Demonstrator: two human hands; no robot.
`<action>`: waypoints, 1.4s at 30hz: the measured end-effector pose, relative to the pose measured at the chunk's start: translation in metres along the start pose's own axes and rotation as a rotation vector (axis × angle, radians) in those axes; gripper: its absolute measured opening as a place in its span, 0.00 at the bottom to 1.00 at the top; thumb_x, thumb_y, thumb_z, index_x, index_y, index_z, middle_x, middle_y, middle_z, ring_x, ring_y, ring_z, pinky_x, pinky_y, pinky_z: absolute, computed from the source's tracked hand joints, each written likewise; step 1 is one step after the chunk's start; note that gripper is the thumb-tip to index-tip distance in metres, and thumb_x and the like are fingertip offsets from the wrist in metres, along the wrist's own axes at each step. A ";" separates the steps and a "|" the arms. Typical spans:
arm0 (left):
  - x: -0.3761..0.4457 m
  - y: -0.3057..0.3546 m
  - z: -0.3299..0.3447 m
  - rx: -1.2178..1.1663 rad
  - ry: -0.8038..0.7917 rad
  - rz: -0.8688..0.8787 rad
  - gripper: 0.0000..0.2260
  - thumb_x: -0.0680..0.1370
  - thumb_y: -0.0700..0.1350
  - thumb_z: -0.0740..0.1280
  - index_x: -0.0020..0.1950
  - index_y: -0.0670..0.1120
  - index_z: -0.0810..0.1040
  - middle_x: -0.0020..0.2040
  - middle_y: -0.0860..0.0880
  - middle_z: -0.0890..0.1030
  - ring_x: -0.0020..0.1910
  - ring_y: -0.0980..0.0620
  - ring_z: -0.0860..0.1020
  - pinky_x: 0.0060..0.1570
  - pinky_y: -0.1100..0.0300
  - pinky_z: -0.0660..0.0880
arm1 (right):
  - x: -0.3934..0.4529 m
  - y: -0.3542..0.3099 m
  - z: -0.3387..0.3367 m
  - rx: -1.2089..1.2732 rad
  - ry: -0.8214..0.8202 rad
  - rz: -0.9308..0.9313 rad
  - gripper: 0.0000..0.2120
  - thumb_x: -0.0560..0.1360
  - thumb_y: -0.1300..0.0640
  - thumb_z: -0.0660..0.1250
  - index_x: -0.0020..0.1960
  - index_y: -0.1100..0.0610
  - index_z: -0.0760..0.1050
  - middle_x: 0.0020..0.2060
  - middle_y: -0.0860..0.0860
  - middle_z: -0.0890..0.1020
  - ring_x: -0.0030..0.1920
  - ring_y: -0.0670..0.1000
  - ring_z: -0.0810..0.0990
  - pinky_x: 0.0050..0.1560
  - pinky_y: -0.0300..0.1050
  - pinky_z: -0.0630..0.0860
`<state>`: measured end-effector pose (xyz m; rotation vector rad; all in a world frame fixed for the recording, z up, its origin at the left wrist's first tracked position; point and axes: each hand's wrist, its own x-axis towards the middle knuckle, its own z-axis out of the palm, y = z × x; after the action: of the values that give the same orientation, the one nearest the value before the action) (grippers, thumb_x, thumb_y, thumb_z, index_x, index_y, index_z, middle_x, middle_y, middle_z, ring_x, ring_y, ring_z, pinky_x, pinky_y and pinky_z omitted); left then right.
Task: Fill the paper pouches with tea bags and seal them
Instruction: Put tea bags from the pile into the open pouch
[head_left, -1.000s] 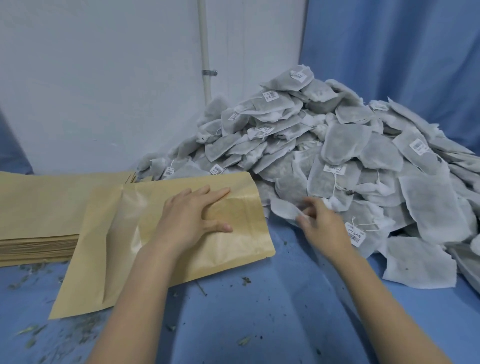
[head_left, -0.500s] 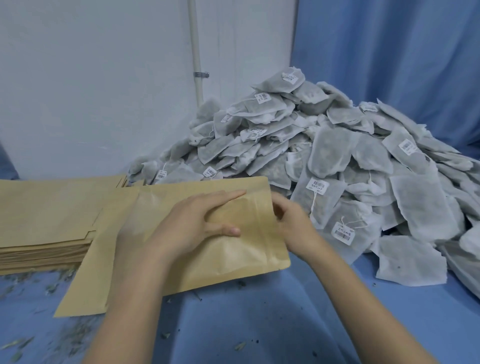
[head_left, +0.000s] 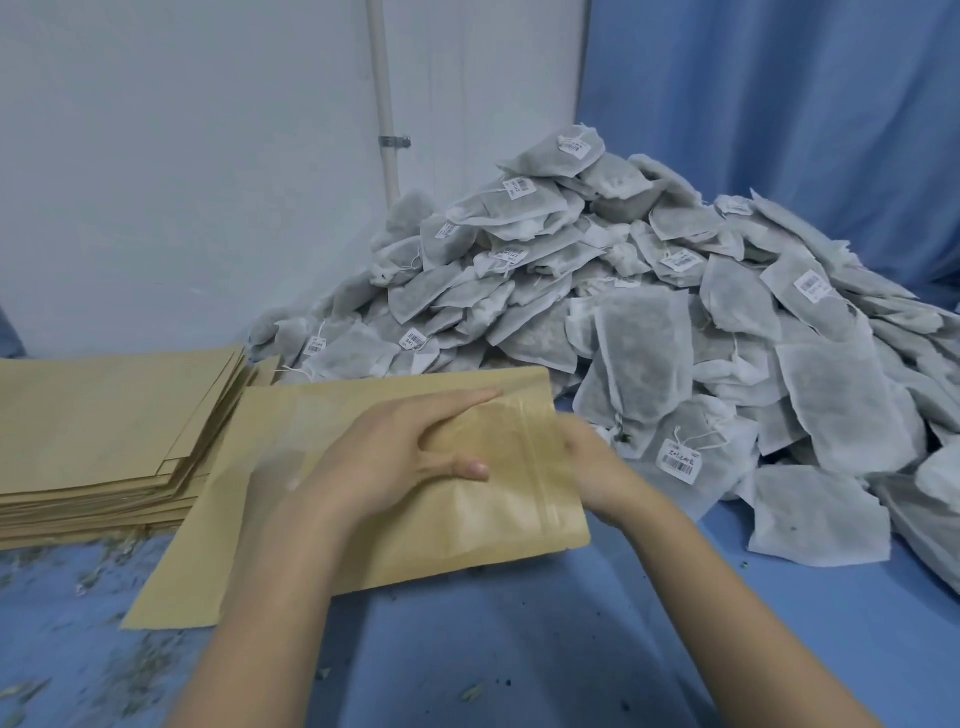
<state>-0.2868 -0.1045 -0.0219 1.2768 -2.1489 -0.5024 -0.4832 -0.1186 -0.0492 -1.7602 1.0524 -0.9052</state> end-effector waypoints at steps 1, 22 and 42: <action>0.000 -0.001 -0.001 0.015 0.038 -0.004 0.29 0.66 0.54 0.75 0.62 0.73 0.68 0.60 0.70 0.73 0.61 0.67 0.70 0.60 0.71 0.64 | 0.001 0.003 -0.002 -0.010 0.166 -0.079 0.11 0.70 0.61 0.70 0.44 0.45 0.78 0.35 0.42 0.82 0.37 0.37 0.79 0.38 0.30 0.73; -0.001 0.000 -0.001 0.021 0.205 -0.010 0.29 0.64 0.59 0.70 0.64 0.69 0.69 0.57 0.66 0.76 0.59 0.58 0.71 0.55 0.77 0.60 | -0.024 0.012 -0.091 -0.004 0.730 -0.141 0.21 0.75 0.64 0.66 0.54 0.37 0.76 0.46 0.45 0.81 0.43 0.45 0.77 0.47 0.45 0.77; 0.003 0.015 0.015 0.022 0.102 0.110 0.27 0.66 0.51 0.76 0.63 0.65 0.73 0.58 0.69 0.75 0.59 0.66 0.72 0.59 0.75 0.62 | -0.009 -0.011 -0.015 -0.123 -0.147 0.128 0.12 0.75 0.67 0.63 0.49 0.50 0.74 0.46 0.45 0.75 0.45 0.41 0.76 0.38 0.27 0.72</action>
<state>-0.3075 -0.1002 -0.0232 1.1625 -2.1309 -0.3612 -0.4967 -0.1117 -0.0355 -1.8077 1.1302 -0.6341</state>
